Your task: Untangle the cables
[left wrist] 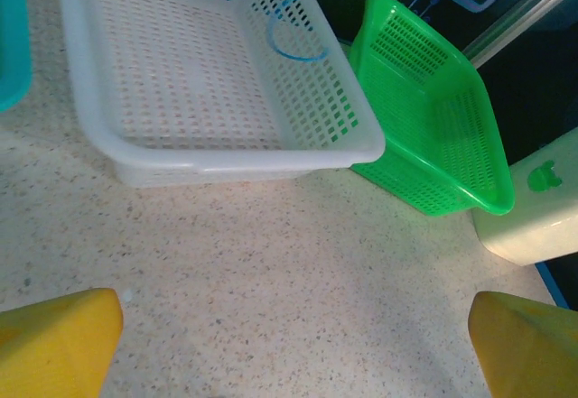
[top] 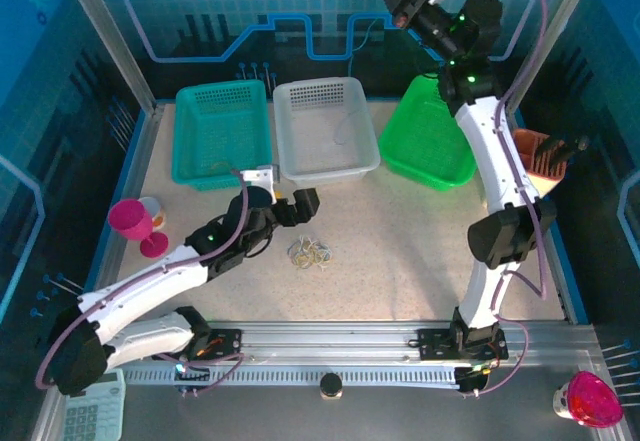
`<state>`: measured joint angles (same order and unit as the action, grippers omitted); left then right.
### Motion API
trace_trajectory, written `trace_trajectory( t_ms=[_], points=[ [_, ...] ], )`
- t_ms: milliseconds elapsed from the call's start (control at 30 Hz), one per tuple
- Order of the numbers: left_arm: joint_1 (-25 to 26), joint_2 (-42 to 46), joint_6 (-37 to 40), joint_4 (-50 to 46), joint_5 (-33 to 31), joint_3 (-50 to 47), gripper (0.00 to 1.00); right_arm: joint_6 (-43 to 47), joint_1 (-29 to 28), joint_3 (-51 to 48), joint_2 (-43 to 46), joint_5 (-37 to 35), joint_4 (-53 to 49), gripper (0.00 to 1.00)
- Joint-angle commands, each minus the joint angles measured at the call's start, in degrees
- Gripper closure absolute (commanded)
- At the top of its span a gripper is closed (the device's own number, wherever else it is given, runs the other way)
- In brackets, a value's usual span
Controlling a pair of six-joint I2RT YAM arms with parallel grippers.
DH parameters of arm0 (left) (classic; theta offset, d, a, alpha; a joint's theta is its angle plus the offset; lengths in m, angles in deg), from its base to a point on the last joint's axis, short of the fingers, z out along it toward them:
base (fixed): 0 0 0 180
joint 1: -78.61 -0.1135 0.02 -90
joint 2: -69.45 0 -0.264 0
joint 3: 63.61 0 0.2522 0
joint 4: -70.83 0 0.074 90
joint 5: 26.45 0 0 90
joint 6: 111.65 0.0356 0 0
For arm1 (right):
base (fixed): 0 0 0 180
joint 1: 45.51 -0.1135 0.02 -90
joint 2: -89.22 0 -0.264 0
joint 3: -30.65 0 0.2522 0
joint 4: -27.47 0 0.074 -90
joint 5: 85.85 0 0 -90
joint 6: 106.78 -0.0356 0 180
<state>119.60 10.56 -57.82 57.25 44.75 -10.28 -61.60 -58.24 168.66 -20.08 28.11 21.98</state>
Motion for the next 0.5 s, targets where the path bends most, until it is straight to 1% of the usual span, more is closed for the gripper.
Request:
trace_trajectory(
  t_ms=[0, 200, 267, 300, 367, 400, 467],
  points=[
    [-0.4, 3.1, -2.3, -1.5, -2.8, -2.0, 0.01, 3.3, -2.0, -2.8, -2.1, -1.0, -1.7, 1.00],
    [-0.5, 5.6, -3.5, -2.5, -3.5, -3.4, 0.01, 8.6, -5.6, -14.2, -4.6, -1.3, -3.4, 1.00],
    [-0.5, 5.9, -3.7, -2.5, -3.7, -3.7, 0.01, 12.0, -6.8, -17.0, -6.1, -2.1, -6.3, 0.97],
    [-0.5, 5.9, -3.8, -2.5, -3.7, -3.7, 0.01, 13.7, -7.3, -17.4, -7.0, -2.3, -8.4, 0.92],
    [-0.5, 5.8, -3.7, -2.4, -3.6, -3.7, 0.01, 17.9, -8.0, -16.5, -9.4, -2.8, -15.5, 0.70],
    [-0.6, 5.8, -3.8, -2.3, -3.4, -3.7, 0.01, 19.4, -8.0, -15.6, -10.1, -2.9, -18.7, 0.61],
    [-0.6, 5.7, -3.9, -2.5, -3.2, -3.7, 0.01, 22.4, -8.0, -15.5, -9.6, -3.9, -23.3, 0.40]
  ],
)
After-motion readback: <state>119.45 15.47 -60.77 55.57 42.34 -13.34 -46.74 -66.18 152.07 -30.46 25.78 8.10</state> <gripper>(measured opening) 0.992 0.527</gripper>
